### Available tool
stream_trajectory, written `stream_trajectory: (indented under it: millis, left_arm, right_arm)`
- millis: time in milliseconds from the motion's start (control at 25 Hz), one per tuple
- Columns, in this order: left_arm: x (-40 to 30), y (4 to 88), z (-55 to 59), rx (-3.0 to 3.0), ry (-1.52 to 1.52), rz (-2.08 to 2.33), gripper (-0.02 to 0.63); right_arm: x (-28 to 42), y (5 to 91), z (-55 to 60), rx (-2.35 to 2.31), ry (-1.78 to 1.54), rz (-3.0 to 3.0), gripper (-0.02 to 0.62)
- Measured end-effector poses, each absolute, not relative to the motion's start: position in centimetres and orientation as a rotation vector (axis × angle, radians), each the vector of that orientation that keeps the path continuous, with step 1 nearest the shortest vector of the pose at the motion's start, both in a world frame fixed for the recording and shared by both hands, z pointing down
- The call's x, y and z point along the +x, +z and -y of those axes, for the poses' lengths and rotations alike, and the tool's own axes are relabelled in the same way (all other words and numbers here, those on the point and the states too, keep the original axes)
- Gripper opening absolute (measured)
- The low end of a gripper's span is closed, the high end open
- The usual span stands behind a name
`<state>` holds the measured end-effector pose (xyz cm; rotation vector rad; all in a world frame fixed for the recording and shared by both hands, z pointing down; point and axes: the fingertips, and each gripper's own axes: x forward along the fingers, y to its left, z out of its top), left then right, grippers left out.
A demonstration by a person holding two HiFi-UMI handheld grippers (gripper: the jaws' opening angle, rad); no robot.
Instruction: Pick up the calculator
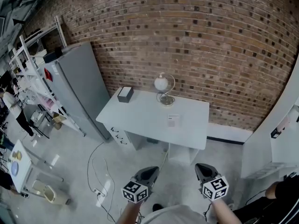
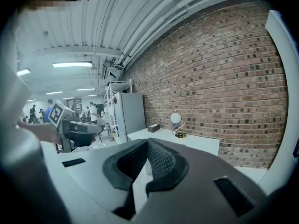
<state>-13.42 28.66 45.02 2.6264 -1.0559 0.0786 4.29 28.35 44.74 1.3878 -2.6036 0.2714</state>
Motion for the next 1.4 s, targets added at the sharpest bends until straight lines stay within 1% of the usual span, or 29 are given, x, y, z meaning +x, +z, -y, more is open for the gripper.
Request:
stream_trajectory:
  millis: [80, 160, 240, 600, 1120, 1400]
  left_arm:
    - [-13.7, 45.2, -28.8, 2.625, 0.081, 1.060, 0.014]
    - [-14.1, 45.2, -28.8, 2.626, 0.078, 1.066, 0.035]
    - [-14.4, 45.2, -28.9, 2.628, 0.073, 1.063, 0.041]
    - [-16.1, 45.4, -29.4, 2.629, 0.054, 1.014, 0.137]
    - [-20.4, 47.1, -30.2, 2.632, 0.083, 0.971, 0.132]
    - [-21.9, 47.9, -28.9, 2.616, 0.089, 0.972, 0.130]
  right_arm:
    - [4.2, 45.0, -28.6, 1.391, 0.280, 2.606, 0.012]
    - [3.9, 45.1, -28.7, 1.387, 0.285, 2.611, 0.012]
    - [3.5, 45.2, -28.9, 1.379, 0.288, 2.612, 0.012]
    - [1.8, 45.9, -29.3, 1.403, 0.307, 2.572, 0.012]
    - [-2.2, 47.1, -29.0, 1.478, 0.372, 2.510, 0.012]
    - [-3.1, 47.5, -28.2, 1.476, 0.385, 2.490, 0.012]
